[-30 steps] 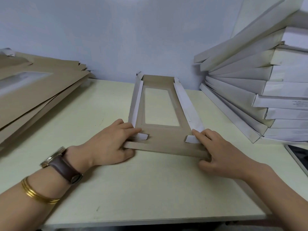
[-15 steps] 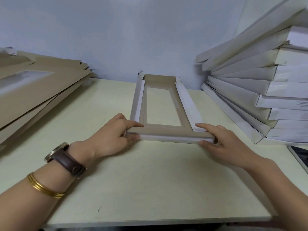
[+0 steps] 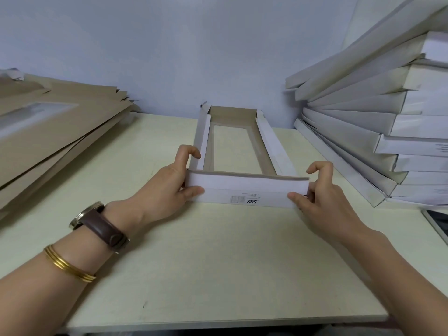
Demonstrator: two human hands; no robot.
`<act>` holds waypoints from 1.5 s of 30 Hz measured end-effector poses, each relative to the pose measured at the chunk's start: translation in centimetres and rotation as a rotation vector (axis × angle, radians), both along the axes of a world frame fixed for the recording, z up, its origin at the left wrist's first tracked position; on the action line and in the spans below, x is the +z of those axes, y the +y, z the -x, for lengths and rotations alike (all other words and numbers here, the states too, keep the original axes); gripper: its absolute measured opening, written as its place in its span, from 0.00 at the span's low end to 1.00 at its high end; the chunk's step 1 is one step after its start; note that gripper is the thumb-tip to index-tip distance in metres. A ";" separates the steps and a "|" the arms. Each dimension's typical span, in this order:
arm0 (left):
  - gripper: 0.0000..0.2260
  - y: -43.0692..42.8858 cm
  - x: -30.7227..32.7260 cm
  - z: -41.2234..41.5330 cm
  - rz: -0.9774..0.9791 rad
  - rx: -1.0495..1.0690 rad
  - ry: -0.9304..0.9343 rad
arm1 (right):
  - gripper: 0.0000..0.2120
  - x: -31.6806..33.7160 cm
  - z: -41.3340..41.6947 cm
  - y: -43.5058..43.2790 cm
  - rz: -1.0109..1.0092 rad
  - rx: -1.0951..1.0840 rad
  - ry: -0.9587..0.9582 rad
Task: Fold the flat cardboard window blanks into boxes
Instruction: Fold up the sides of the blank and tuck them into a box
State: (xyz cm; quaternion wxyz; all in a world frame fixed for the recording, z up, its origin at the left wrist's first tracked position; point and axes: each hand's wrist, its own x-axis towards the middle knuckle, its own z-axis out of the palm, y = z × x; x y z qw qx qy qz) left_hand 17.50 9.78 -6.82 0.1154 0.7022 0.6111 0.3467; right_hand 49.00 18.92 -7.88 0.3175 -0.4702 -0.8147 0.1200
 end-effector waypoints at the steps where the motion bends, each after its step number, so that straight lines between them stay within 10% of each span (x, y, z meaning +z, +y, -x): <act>1: 0.24 0.0 0.0 0.0 0.002 -0.009 0.009 | 0.19 0.0 0.0 -0.1 -0.010 -0.001 -0.014; 25: 0.08 -0.4 -1.0 -0.1 0.021 -0.059 0.144 | 0.08 -0.5 0.3 -1.4 -0.122 0.055 -0.273; 45: 0.11 1.3 0.8 -6.9 -0.077 -0.133 0.621 | 0.06 0.8 7.9 -4.5 -0.447 0.220 -0.476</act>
